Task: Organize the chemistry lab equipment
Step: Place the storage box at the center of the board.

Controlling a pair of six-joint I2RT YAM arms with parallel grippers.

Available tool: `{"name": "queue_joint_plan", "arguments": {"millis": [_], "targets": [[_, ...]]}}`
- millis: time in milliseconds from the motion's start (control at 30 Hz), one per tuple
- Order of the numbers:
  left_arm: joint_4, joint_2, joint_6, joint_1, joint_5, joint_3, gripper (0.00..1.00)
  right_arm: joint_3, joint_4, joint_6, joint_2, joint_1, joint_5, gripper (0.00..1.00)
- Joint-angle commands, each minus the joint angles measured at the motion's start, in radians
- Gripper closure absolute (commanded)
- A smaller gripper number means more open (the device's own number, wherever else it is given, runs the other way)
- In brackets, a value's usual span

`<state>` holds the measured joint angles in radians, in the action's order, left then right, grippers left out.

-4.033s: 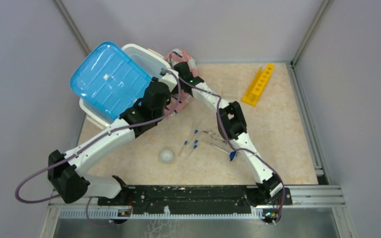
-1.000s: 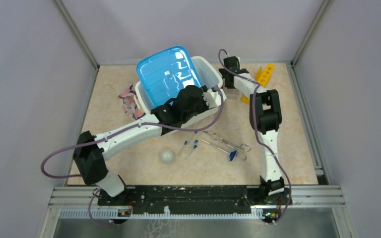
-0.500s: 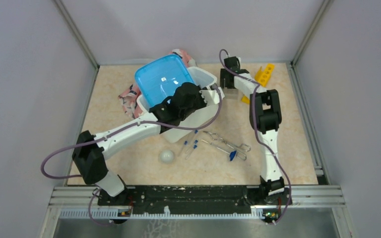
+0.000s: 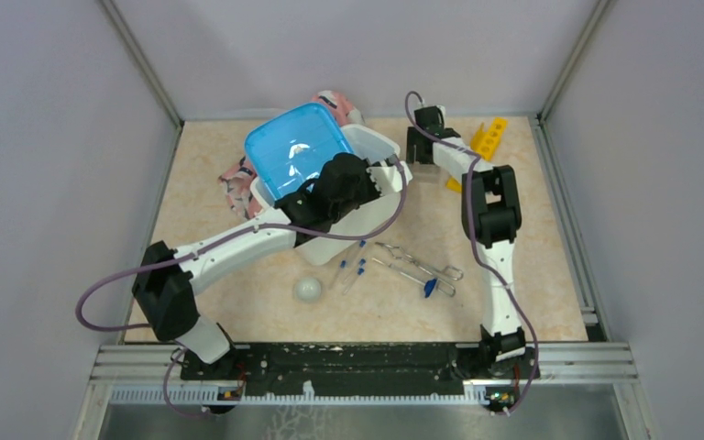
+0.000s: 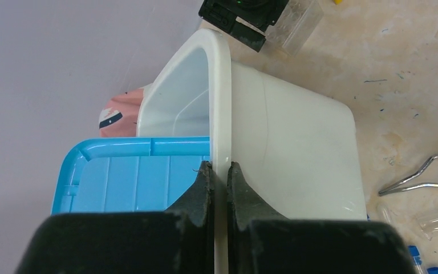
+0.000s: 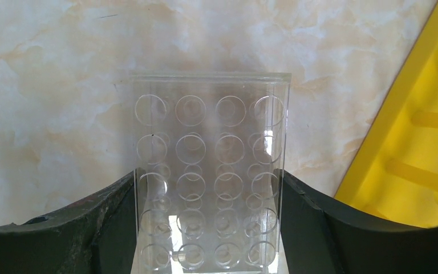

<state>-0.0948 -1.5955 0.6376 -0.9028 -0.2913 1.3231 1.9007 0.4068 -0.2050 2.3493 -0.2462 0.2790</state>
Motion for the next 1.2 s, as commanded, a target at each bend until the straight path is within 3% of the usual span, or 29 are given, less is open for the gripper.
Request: {"name": "queue_joint_plan", "arguments": {"millis": [0, 1167], "targets": [[-0.01, 0.009, -0.064, 0.008, 0.026, -0.037, 1.0, -0.03, -0.035, 0.004, -0.072, 0.006, 0.005, 0.55], [0.076, -0.071, -0.101, 0.119, 0.128, -0.098, 1.0, -0.067, -0.048, 0.033, -0.279, 0.009, -0.014, 0.62]]}}
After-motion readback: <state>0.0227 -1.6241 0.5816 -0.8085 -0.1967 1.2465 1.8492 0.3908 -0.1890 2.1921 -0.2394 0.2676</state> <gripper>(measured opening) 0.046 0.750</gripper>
